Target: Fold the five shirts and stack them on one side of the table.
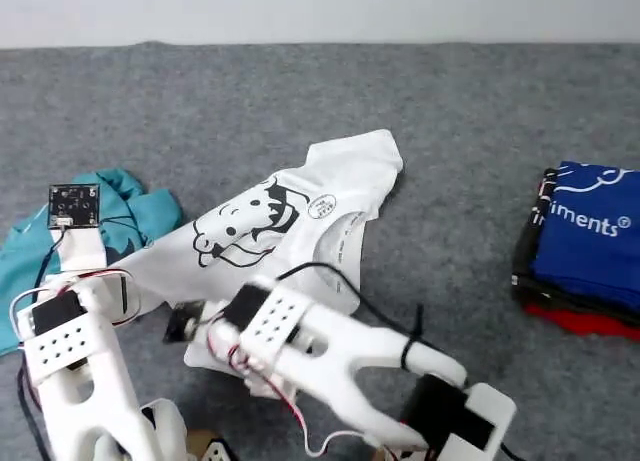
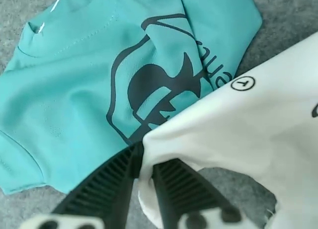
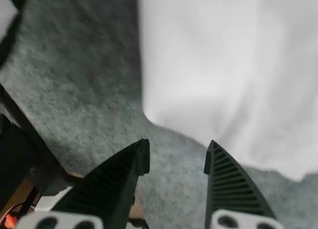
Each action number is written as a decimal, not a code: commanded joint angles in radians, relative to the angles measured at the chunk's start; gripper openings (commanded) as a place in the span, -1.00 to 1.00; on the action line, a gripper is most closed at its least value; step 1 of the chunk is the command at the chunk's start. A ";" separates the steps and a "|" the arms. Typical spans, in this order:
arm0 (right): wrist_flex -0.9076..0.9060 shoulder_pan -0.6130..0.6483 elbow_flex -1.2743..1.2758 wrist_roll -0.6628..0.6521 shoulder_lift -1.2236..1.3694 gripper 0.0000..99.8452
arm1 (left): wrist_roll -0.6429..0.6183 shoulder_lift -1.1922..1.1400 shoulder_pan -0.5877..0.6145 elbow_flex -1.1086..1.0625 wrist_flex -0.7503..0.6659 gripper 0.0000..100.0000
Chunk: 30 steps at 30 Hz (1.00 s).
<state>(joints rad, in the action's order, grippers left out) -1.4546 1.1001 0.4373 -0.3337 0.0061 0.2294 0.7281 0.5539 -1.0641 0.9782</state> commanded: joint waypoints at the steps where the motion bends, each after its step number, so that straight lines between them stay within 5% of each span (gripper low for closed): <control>1: 0.051 0.030 -0.006 0.011 0.018 -0.61 | -0.008 0.018 0.011 0.004 -0.017 -0.99; 17: 0.179 -0.013 -0.037 0.005 0.295 -0.62 | -0.008 0.018 0.011 0.010 -0.017 -0.99; 23: 0.134 -0.102 -0.080 0.000 0.315 -0.93 | -0.008 0.018 0.011 0.012 -0.018 -0.99; 30: 0.027 -0.200 -0.141 -0.021 0.312 -0.98 | -0.008 0.018 0.011 0.056 -0.014 -0.99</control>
<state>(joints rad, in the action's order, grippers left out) -1.3779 0.9436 0.3038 -0.3307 0.3207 0.2294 0.7281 0.5539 -1.0625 0.9782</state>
